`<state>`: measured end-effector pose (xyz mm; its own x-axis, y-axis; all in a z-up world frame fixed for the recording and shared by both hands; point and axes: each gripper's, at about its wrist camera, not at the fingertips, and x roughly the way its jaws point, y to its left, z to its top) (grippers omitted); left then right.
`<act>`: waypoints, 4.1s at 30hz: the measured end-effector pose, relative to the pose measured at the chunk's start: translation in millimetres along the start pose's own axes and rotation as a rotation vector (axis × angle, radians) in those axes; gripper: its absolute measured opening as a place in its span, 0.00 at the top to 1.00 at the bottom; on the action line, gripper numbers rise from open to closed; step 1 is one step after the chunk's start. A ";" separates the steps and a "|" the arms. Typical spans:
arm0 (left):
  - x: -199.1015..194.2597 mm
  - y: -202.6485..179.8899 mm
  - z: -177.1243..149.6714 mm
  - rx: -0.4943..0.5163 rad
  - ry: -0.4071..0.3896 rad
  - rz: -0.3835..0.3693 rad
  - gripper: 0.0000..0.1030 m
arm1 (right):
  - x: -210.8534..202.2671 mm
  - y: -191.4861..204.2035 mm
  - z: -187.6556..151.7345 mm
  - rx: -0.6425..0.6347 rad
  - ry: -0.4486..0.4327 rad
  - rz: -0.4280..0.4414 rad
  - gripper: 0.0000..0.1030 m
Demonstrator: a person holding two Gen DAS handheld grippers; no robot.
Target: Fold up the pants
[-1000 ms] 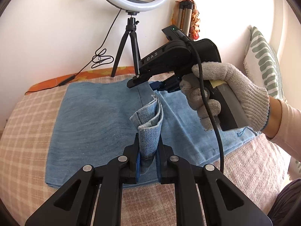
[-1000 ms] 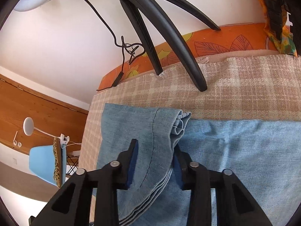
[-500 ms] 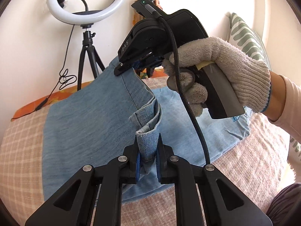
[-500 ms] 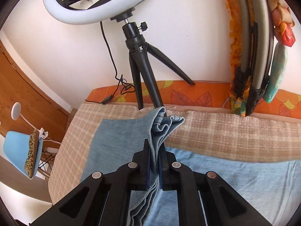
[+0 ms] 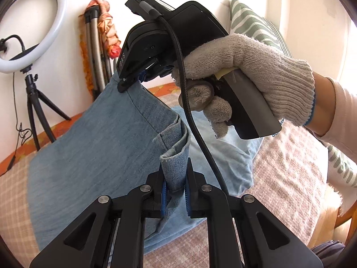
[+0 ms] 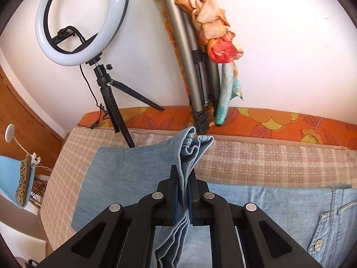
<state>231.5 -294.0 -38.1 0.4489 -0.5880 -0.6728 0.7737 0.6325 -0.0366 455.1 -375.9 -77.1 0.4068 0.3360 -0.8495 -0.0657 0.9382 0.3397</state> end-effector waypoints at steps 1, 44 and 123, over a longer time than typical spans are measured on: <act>4.4 -6.0 4.6 0.004 0.000 -0.011 0.89 | -3.8 -7.2 -0.3 0.005 -0.004 -0.008 0.96; 145.8 -161.9 65.2 0.147 0.069 -0.253 0.89 | -59.6 -258.1 -63.9 0.155 0.040 -0.173 0.96; -3.7 162.4 -98.6 -0.613 0.121 0.066 0.89 | 157.7 152.8 -19.1 -0.242 0.376 -0.114 0.50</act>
<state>311.5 -139.5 -114.4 0.4053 -0.4992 -0.7659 0.3333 0.8608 -0.3847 491.8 -178.0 -166.9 0.0673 0.1946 -0.9786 -0.2685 0.9482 0.1700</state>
